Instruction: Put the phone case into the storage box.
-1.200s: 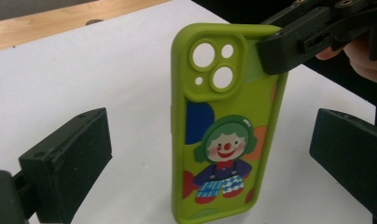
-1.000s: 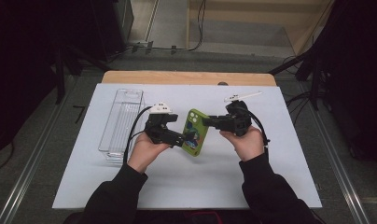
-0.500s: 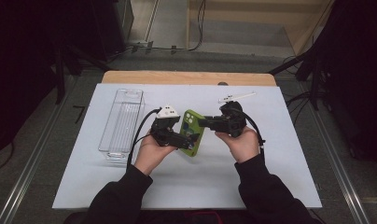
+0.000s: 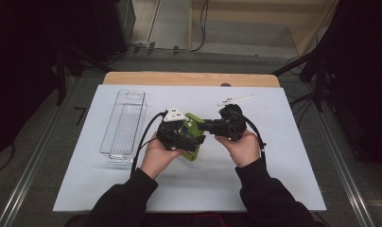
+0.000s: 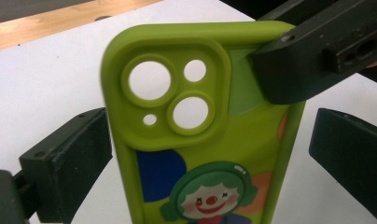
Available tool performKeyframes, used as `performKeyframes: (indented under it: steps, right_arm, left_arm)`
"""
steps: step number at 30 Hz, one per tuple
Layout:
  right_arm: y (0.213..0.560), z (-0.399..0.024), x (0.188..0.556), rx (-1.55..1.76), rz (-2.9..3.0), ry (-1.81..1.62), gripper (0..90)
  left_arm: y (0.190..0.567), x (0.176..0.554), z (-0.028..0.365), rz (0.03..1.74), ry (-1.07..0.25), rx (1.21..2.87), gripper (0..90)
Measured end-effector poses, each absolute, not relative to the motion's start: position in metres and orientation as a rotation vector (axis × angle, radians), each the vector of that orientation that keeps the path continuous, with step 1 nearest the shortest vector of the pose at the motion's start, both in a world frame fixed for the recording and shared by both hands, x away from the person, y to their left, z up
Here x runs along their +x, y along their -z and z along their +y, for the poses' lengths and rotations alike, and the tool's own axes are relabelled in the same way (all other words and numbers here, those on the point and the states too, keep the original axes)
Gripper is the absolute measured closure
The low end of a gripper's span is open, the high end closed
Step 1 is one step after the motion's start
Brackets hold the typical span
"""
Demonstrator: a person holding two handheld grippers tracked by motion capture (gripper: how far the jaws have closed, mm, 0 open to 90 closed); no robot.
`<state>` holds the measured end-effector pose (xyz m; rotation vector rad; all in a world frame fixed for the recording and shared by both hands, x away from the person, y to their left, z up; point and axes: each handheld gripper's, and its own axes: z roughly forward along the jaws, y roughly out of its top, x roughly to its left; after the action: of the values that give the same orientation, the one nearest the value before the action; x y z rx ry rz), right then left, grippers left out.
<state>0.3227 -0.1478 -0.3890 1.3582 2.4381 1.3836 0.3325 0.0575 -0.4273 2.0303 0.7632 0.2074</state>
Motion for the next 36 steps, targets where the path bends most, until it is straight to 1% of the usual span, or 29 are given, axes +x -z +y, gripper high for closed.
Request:
performKeyframes:
  steps: [7, 10, 12, 13, 14, 23, 27, 29, 32, 34, 36]
  right_arm:
    - [0.3881, -0.1448, 0.3208, 1.358, 2.44, -1.39, 74.8]
    - [0.3882, -0.1434, 0.3203, 1.345, 2.449, -1.383, 74.8]
    - [0.3884, -0.1431, 0.3203, 1.345, 2.449, -1.384, 74.7]
    - [0.3884, -0.1432, 0.3203, 1.348, 2.447, -1.387, 74.8]
    - [0.3885, -0.1434, 0.3204, 1.351, 2.447, -1.389, 74.8]
    - [0.3889, -0.1431, 0.3201, 1.347, 2.446, -1.388, 74.6]
    - [0.3879, -0.143, 0.3191, 1.331, 2.445, -1.397, 73.9]
    - [0.3873, -0.1431, 0.3185, 1.332, 2.447, -1.403, 73.4]
    - [0.3868, -0.1435, 0.3184, 1.326, 2.446, -1.404, 68.0]
    - [0.3862, -0.1444, 0.3183, 1.322, 2.452, -1.413, 67.4]
    - [0.385, -0.1454, 0.3178, 1.306, 2.445, -1.412, 63.3]
  left_arm:
    - [0.4279, 0.3311, 0.055, 0.774, -0.231, 2.02, 0.5]
    - [0.4276, 0.3302, 0.0545, 0.783, -0.237, 2.005, 3.4]
    - [0.4285, 0.3295, 0.0545, 0.794, -0.243, 2.005, 7.0]
    - [0.4289, 0.3296, 0.0551, 0.803, -0.249, 2.015, 9.9]
    - [0.4293, 0.3298, 0.0554, 0.805, -0.24, 2.013, 14.7]
    - [0.4278, 0.3295, 0.0553, 0.816, -0.221, 2.024, 17.0]
    - [0.4261, 0.3308, 0.0565, 0.822, -0.172, 2.026, 17.4]
    - [0.4249, 0.3306, 0.0568, 0.816, -0.169, 2.033, 17.4]
    - [0.4239, 0.3304, 0.0566, 0.82, -0.167, 2.041, 17.4]
    - [0.4241, 0.3308, 0.057, 0.817, -0.163, 2.044, 17.4]
    - [0.4244, 0.3313, 0.0572, 0.82, -0.161, 2.048, 17.4]
